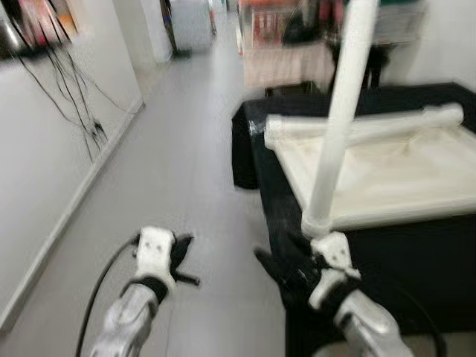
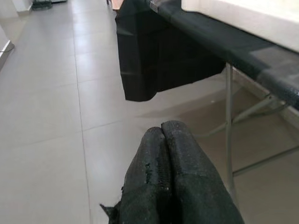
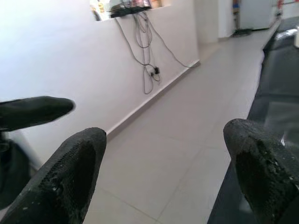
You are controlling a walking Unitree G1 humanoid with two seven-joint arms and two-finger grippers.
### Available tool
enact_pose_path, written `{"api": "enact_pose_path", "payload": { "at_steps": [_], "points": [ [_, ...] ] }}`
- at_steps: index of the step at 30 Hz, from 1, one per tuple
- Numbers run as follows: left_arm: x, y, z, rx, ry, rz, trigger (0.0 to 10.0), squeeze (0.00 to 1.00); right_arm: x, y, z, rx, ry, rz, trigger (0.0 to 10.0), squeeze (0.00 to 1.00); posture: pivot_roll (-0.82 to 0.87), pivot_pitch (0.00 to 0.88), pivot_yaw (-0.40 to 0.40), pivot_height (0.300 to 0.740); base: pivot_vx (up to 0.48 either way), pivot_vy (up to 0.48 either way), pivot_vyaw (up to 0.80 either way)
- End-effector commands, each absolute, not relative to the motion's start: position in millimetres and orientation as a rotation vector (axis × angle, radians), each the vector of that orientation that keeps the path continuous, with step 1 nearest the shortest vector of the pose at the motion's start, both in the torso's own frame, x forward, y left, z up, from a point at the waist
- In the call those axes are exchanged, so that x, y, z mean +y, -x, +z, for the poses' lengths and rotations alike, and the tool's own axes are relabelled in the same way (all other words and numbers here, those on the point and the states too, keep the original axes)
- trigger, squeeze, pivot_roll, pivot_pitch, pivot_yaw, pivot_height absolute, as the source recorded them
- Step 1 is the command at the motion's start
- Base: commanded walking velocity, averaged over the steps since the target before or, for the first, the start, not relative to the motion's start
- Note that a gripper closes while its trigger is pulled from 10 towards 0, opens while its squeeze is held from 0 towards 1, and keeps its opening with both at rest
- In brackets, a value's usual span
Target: Building children table
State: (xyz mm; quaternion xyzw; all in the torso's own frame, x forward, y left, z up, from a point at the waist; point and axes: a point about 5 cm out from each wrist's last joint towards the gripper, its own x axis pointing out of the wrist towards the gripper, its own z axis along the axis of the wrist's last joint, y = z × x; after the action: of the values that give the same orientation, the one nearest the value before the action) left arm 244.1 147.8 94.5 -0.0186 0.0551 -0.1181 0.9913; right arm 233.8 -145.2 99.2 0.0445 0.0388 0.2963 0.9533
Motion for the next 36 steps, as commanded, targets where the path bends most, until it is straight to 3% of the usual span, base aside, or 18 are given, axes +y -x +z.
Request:
{"api": "enact_pose_path", "payload": {
  "at_steps": [1, 10, 20, 26, 36],
  "points": [
    [146.3, -242.8, 90.4, 0.131, 0.034, -0.245, 10.0, 0.0, -147.1, -232.6, 97.5, 0.085, -0.11, 0.601, 10.0, 0.0, -0.06, 0.0, 0.048, 0.74, 0.0, 0.48, 0.0],
    [149.0, -244.8, 92.0, 0.123, 0.033, -0.242, 10.0, 0.0, -146.5, -237.4, 97.1, 0.096, -0.093, 0.571, 10.0, 0.0, -0.06, 0.0, 0.051, 0.74, 0.0, 0.48, 0.0],
    [144.5, -242.1, 98.3, 0.097, 0.073, -0.283, 10.0, 0.0, -153.9, -264.4, 101.3, 0.106, -0.095, 0.358, 10.0, 0.0, -0.06, 0.0, 0.057, 0.74, 0.0, 0.0, 0.0],
    [139.2, -252.0, 94.0, 0.11, 0.14, -0.265, 10.0, 0.0, -137.2, -280.2, 102.3, 0.114, -0.048, 0.389, 10.0, 0.0, -0.05, 0.0, 0.043, 0.74, 0.042, 0.0, 0.13],
    [135.3, -257.5, 89.0, 0.123, 0.157, -0.28, 10.0, 0.0, -134.0, -288.5, 98.2, 0.131, -0.035, 0.39, 10.0, 0.0, -0.04, 0.0, 0.027, 0.74, 0.267, 0.0, 0.22]
  ]
}}
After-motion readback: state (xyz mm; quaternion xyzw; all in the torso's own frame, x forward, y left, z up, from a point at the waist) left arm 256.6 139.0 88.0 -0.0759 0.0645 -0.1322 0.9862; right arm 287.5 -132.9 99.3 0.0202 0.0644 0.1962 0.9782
